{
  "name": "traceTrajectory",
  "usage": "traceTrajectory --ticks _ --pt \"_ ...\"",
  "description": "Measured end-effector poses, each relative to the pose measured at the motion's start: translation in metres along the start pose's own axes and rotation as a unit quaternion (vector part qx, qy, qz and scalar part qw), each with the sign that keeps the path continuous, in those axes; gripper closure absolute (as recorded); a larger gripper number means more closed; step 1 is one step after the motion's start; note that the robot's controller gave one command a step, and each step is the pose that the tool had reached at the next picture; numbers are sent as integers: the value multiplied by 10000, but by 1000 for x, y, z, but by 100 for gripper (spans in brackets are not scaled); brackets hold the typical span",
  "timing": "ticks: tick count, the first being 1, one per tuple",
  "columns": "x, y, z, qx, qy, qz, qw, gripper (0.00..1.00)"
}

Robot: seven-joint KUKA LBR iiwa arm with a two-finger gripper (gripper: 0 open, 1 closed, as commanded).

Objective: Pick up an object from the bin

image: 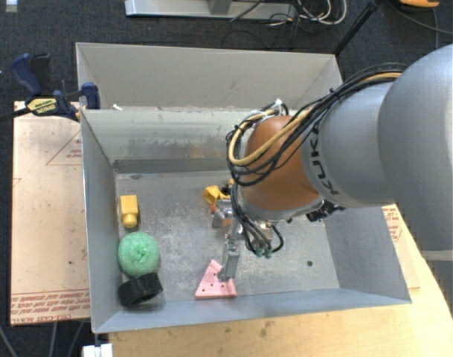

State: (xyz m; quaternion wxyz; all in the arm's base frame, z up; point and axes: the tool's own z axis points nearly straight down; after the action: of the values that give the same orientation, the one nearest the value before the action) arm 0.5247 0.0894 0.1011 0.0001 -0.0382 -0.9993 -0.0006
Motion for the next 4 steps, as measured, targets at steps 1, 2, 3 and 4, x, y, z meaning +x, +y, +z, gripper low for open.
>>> traceTrajectory --ticks 1,2,3,4 --pt "0 0 0 0 0 2 10000 0" --pt "-29 -29 -18 -3 2 -312 9995 0" --pt "-52 -39 -34 12 -13 -14 10000 0" --pt "-69 -24 -43 3 -15 153 9999 0"
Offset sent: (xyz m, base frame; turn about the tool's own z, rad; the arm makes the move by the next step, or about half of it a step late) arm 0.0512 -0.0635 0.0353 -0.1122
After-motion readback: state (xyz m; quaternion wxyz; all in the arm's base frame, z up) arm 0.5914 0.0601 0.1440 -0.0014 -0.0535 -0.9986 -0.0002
